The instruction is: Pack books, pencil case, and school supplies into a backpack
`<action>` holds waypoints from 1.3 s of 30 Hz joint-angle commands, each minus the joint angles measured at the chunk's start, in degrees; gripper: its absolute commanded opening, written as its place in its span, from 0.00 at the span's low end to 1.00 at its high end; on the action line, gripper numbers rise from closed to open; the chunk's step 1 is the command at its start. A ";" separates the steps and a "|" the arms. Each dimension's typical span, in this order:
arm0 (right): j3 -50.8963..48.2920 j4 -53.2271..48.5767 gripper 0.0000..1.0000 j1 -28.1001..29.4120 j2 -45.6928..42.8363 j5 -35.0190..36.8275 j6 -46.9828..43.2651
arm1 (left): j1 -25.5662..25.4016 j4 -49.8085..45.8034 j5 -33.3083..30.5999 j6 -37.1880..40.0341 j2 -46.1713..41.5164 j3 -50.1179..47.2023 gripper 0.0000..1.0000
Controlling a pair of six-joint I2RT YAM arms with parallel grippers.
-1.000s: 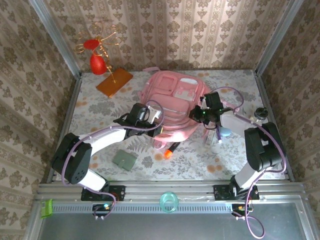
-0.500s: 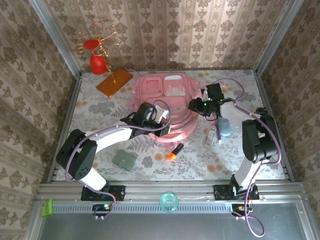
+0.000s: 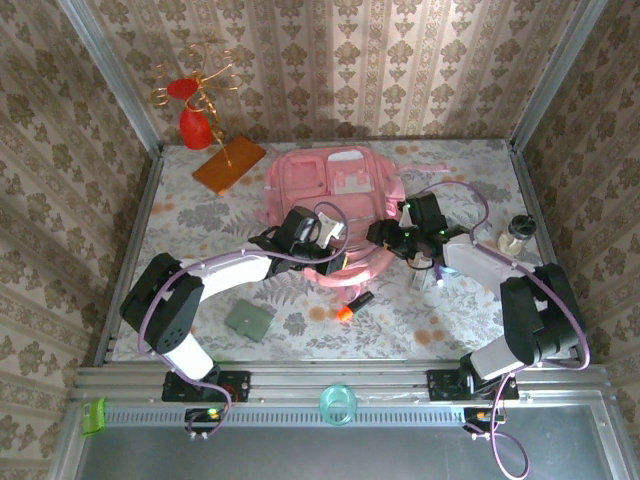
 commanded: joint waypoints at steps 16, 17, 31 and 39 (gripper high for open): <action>2.53 -1.76 0.00 -3.16 1.80 10.36 -5.19 | 1.16 -7.35 -3.57 5.06 -3.70 0.13 0.00; 2.53 -2.19 0.00 -3.73 1.46 10.67 -5.72 | 1.92 -7.89 -3.83 5.24 -4.37 -0.61 0.00; 7.07 -6.44 0.00 -9.29 2.38 9.83 -10.95 | 9.83 -12.56 -12.51 7.75 -12.04 -6.85 0.00; 4.30 -6.26 0.40 -9.08 -2.96 5.09 -8.39 | 5.24 -2.23 3.30 4.31 -9.34 -3.85 0.00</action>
